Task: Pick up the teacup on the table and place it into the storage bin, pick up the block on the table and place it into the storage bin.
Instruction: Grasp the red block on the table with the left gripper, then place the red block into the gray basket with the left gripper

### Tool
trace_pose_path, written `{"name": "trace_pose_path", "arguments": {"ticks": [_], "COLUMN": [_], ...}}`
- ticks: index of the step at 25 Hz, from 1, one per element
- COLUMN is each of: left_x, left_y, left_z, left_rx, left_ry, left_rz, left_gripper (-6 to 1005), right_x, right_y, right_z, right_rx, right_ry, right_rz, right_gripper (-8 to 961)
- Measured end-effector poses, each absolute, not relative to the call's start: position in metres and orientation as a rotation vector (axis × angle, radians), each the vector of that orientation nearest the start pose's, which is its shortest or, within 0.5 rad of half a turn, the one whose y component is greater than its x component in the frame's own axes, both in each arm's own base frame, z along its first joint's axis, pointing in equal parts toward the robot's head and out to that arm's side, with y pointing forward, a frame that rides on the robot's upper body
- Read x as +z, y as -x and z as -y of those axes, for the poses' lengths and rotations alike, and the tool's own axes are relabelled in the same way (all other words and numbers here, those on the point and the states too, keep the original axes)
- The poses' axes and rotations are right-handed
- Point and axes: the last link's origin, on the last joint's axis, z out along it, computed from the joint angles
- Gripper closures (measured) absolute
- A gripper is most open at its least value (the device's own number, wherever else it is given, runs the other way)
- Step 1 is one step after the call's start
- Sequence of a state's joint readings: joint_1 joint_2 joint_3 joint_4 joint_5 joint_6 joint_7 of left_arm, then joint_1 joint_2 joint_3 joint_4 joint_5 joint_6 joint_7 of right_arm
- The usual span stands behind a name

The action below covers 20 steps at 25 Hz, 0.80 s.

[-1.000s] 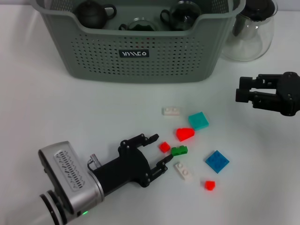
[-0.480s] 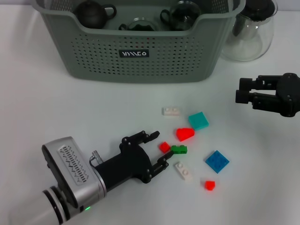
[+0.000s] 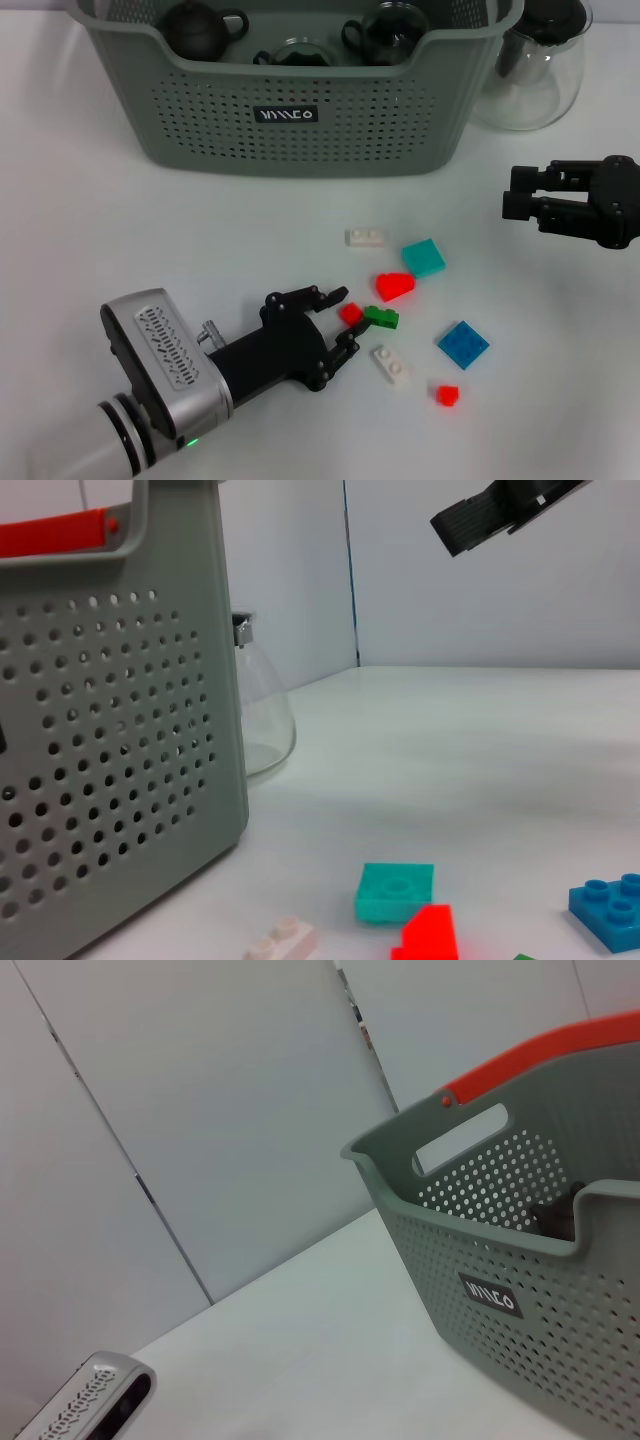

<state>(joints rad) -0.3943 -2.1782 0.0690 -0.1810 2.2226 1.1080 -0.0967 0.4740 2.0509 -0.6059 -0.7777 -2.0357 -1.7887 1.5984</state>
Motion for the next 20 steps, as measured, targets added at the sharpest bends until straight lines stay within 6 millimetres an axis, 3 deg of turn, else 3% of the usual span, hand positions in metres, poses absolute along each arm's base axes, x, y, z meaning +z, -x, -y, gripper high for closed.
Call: {"name": "trace_pose_path", "arguments": {"ticks": [8,10,16,20], "left_x": [-0.161,-0.160,-0.159,-0.148], "left_y": [0.282,0.282,0.281,0.284], "left_z": [-0.217,-0.217,-0.217,-0.215], "left_rx": [-0.594,-0.595,-0.610,-0.677], "left_ry": [2.473,2.472,2.468,2.436], "left_rz": [0.297,0.297,0.300,0.318], "left_gripper": [604,758,814,813], "right_x": [0.038,0.039,0.039,0.039], "right_y": [-0.267,-0.267,-0.267,-0.267], "right_z": [-0.304,-0.304,-0.305,-0.305], "right_rx": [0.798,0.797,0.795,0.794], "right_ry": [2.769,2.768,2.766,2.766], "right_rz": [-0.839,-0.839,-0.839,-0.838], "right_gripper": [468,468,468,468]}}
